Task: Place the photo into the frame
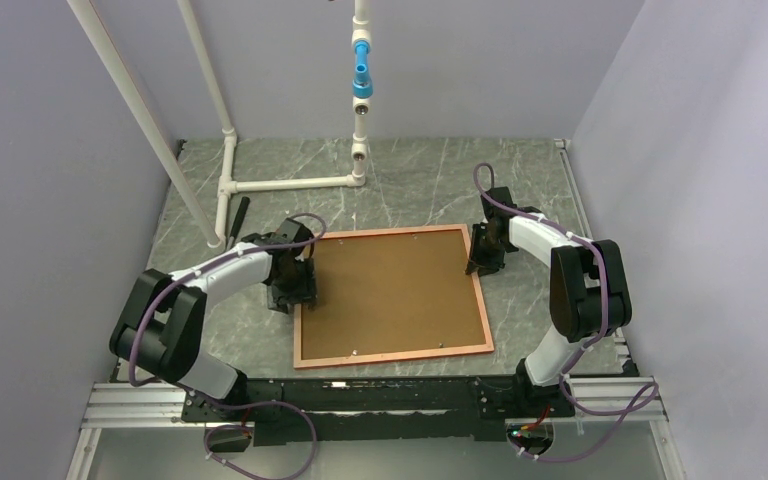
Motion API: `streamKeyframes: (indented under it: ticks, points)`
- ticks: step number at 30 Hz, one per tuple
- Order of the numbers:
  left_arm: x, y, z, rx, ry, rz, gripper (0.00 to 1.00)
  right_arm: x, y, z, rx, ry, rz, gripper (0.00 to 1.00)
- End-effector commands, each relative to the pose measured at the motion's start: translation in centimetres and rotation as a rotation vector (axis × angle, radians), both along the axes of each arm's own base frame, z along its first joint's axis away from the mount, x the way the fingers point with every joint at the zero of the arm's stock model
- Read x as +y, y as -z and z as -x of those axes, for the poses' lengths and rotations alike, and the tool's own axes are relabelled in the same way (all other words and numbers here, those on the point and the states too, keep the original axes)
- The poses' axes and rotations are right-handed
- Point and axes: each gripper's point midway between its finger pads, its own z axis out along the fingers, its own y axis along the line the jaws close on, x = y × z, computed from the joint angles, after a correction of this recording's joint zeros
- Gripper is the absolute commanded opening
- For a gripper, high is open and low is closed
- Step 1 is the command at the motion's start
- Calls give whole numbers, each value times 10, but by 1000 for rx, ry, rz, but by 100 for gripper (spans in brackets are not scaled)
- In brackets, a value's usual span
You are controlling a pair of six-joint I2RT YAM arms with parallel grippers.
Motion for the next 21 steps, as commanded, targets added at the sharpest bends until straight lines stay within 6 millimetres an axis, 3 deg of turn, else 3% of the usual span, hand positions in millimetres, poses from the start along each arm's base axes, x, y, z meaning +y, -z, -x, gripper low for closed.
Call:
streamKeyframes:
  ticks: [1, 8, 15, 19, 21]
  points:
    - [29, 10, -28, -72, -98, -74, 64, -24, 32, 32, 128, -10, 109, 0]
    - [28, 7, -45, -89, -106, -67, 61, -21, 31, 32, 130, -22, 97, 0]
    - [27, 9, -37, -72, -87, -54, 51, -23, 30, 32, 134, -20, 105, 0]
    - [22, 13, -24, -60, -82, -2, 56, -22, 31, 32, 135, -19, 102, 0]
    - [18, 15, -16, -57, -77, 23, 64, -22, 30, 32, 134, -19, 100, 0]
